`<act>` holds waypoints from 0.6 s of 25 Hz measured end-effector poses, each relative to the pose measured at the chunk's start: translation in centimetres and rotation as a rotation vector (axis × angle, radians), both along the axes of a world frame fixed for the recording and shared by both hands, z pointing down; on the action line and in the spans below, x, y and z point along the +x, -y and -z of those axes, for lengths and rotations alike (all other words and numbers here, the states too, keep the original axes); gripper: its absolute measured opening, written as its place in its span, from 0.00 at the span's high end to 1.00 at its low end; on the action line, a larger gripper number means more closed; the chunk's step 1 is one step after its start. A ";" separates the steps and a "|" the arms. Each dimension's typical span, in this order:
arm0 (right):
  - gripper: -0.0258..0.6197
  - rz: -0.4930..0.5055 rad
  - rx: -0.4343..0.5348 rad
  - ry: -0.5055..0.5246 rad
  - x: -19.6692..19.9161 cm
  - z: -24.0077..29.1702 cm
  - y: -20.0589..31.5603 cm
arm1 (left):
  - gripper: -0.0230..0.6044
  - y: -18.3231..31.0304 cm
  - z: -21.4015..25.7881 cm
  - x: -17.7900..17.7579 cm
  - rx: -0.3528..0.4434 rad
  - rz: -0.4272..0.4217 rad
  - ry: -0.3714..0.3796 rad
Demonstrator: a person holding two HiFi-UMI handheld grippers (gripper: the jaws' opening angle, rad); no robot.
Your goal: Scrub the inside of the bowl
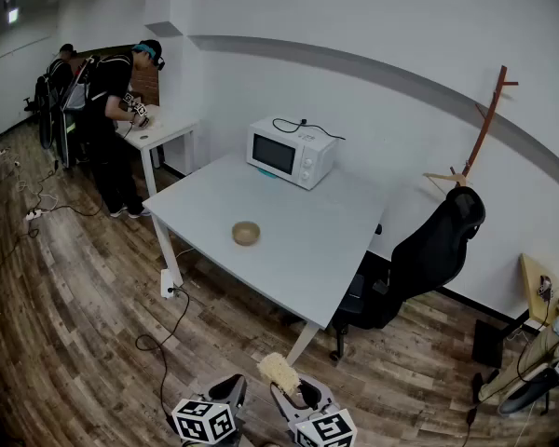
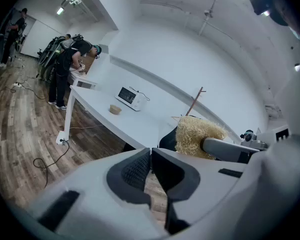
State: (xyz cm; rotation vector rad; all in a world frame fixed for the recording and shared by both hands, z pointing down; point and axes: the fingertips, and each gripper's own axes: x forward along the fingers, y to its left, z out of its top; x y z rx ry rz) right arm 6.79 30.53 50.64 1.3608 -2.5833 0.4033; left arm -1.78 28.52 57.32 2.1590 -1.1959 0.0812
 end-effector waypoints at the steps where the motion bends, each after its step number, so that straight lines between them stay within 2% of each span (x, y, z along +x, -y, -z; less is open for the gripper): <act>1: 0.68 -0.003 -0.006 -0.001 0.8 -0.2 -0.4 | 0.92 -0.4 0.1 0.9 0.006 0.002 0.009; 6: 0.68 -0.001 -0.041 -0.015 4.2 -1.7 -3.2 | 0.93 -3.0 -0.1 4.0 0.002 0.027 0.015; 15: 0.68 0.011 -0.031 -0.004 6.7 -1.8 -4.6 | 0.93 -5.0 0.2 5.0 0.004 0.039 0.064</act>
